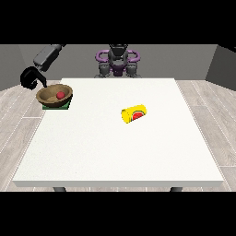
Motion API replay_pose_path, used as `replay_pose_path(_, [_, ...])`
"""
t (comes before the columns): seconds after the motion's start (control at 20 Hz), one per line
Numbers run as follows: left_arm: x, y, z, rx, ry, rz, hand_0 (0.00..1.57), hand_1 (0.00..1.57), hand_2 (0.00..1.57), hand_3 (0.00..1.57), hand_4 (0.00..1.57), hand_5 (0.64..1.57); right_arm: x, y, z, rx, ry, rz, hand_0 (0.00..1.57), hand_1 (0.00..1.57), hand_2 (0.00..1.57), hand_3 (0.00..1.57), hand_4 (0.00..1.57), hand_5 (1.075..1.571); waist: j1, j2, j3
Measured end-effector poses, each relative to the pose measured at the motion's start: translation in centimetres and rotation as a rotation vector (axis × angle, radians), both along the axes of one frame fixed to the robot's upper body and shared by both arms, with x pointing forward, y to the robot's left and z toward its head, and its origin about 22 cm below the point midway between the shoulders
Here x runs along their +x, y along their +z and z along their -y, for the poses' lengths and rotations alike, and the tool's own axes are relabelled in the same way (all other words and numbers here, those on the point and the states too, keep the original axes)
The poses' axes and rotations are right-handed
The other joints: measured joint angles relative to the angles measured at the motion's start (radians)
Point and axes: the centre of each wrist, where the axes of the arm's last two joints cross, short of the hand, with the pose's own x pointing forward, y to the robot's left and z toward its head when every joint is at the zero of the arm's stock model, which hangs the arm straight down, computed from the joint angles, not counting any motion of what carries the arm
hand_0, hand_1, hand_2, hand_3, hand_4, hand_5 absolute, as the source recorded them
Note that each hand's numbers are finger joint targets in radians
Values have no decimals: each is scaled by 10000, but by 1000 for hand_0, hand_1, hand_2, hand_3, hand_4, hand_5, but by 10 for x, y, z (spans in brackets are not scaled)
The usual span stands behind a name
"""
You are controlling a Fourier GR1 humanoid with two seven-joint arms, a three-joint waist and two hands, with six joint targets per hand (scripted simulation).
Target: Pick the cup and pour the ball into the bowl, then pick the bowl and place it on the pad
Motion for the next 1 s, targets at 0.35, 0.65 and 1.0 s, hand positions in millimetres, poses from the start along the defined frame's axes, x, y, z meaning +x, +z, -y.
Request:
replay_pose_path(0.35, [-6, 8, -9, 70, 90, 381, 0, 0, 0, 0, 1191, 1565, 8, -5, -9, 365, -307, 799, 1434, 1434, 1376, 670, 0, 1534, 142, 406, -2])
replay_pose_path(0.65, [-8, 12, -12, 163, 5, 683, 0, 0, 0, 0, 1194, 1569, 13, 9, -6, -109, -361, 1044, 194, 194, 412, 787, 0, 1454, 358, 756, -4])
replay_pose_path(1.0, [-1, 10, 3, 138, -219, 513, 0, 0, 0, 0, 1190, 1569, 18, 6, -12, -648, 501, 105, 0, 0, 0, 0, 0, 1395, 492, 431, -4])
